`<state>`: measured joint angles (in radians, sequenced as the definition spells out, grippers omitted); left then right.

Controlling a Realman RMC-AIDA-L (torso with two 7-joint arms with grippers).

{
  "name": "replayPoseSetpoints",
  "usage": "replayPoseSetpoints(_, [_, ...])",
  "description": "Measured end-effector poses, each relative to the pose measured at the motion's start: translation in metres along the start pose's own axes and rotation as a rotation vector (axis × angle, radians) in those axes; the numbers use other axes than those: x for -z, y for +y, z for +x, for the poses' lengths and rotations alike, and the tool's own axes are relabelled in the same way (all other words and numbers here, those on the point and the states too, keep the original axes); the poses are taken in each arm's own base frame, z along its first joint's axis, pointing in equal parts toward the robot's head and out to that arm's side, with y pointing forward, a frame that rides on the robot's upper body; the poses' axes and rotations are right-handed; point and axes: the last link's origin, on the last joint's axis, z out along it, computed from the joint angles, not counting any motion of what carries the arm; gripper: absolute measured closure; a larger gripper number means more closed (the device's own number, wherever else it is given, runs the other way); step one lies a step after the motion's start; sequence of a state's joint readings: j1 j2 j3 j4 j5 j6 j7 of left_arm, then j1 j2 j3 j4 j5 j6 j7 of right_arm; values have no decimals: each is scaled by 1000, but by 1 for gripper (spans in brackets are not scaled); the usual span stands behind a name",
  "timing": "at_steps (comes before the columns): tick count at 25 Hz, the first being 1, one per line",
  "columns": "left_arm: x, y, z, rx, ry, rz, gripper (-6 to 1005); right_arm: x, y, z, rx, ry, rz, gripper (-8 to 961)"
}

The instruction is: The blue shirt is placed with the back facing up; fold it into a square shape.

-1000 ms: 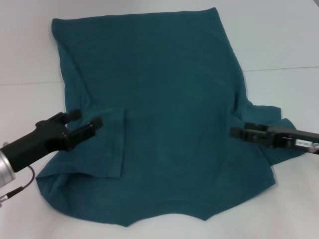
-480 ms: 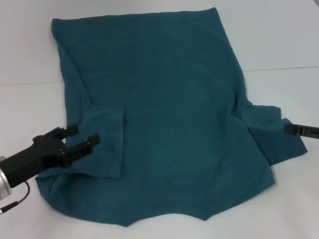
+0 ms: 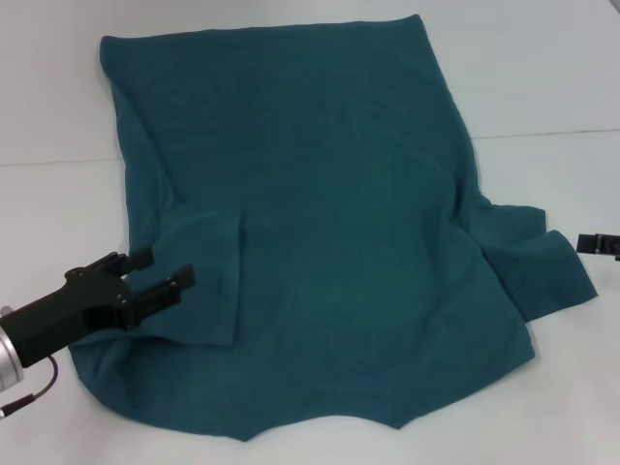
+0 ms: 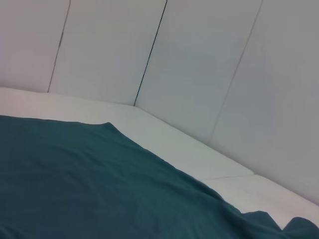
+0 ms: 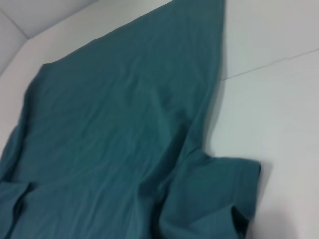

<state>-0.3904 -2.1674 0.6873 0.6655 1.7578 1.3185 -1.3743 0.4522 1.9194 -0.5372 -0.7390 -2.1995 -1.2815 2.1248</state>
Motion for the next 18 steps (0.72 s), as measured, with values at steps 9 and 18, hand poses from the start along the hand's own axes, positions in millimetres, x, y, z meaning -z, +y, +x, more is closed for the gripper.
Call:
replayPoseSetpoints(9, [-1, -1, -3, -4, -21, 5, 206, -31, 8, -1, 35, 10, 65, 38])
replayPoseSetpoints(18, [-6, 10, -12, -91, -149, -90, 211, -52, 12, 7, 49, 56, 90, 47])
